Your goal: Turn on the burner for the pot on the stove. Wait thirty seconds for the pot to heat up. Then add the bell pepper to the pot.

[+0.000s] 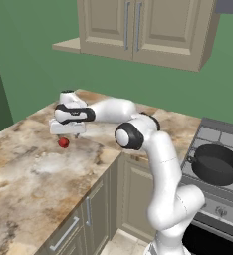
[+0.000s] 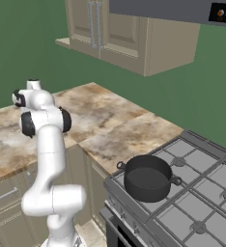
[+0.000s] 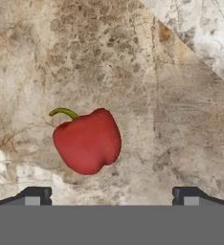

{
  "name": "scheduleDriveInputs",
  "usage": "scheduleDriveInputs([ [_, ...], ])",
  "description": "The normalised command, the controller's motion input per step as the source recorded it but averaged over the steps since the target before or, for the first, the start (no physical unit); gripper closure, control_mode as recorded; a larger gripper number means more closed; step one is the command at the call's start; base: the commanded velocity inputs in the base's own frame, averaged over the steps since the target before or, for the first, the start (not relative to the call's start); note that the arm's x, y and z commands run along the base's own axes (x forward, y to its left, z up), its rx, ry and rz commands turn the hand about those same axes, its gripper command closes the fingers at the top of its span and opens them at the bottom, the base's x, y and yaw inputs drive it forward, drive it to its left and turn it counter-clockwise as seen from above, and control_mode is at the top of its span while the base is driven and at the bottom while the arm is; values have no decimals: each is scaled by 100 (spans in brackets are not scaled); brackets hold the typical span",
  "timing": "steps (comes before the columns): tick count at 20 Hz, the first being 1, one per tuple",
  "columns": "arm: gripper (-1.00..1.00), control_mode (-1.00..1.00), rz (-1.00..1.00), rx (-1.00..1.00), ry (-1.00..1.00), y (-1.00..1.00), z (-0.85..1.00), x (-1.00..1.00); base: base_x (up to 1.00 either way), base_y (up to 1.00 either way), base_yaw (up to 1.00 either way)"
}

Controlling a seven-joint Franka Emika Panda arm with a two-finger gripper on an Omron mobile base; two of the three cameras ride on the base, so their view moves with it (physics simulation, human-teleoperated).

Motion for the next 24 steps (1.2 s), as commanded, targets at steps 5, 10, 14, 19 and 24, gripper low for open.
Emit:
scheduleDriveInputs([
  [5,-100,-100,0,0,-1,11,-21,25,0,0,0],
  [10,-100,-100,1,0,-1,9,-13,3,0,0,0],
  [14,-100,-100,1,0,-1,12,-10,-1,0,0,0],
  [19,-100,-100,0,0,0,1,-3,-6,0,0,0],
  [24,-100,-100,0,0,0,0,-26,0,0,0,0],
])
